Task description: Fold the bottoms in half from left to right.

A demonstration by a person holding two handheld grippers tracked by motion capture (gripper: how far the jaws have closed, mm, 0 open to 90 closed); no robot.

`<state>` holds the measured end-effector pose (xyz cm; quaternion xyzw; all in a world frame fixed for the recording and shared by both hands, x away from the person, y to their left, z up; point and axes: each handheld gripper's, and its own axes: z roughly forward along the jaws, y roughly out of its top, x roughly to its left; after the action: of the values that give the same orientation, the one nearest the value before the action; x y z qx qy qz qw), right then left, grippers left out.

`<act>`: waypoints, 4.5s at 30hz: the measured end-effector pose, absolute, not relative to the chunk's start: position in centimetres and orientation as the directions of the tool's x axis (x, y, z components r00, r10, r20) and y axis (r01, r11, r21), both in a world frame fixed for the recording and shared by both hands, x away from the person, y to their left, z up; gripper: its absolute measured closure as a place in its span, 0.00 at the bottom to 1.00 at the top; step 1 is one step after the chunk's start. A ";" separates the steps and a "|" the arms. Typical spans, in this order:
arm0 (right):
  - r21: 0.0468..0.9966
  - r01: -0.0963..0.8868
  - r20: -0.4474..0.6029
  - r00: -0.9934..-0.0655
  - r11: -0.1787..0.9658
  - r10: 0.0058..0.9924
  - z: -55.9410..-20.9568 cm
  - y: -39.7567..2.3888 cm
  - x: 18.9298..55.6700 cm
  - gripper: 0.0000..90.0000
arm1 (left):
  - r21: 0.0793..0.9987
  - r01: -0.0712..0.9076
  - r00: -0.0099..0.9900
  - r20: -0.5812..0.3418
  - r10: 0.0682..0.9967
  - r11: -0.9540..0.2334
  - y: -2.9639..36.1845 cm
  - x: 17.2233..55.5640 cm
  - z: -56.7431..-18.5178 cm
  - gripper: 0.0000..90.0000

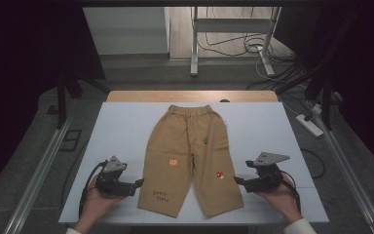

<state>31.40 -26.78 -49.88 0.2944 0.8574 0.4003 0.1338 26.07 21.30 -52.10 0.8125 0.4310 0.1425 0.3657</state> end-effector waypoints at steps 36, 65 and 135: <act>0.764 0.383 0.017 -0.817 0.520 0.577 -49.2 -23.9 31.4 0.24 | 0.714 0.605 0.587 -0.099 0.804 -0.353 21.2 26.4 -52.3 0.09; 0.758 0.319 0.024 -0.886 0.570 0.464 -48.8 -16.7 31.6 0.24 | 0.713 0.603 0.587 -0.094 0.804 -0.357 21.3 26.6 -52.6 0.09; 0.725 0.214 0.040 -0.962 0.655 0.269 -50.5 -5.3 29.7 0.24 | 0.719 0.605 0.574 -0.094 0.814 -0.343 21.5 27.1 -52.8 0.09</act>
<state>29.67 -5.28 -50.50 0.1328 0.9091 0.3933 0.0354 27.08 21.52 -52.78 0.8071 0.4394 0.1421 0.3679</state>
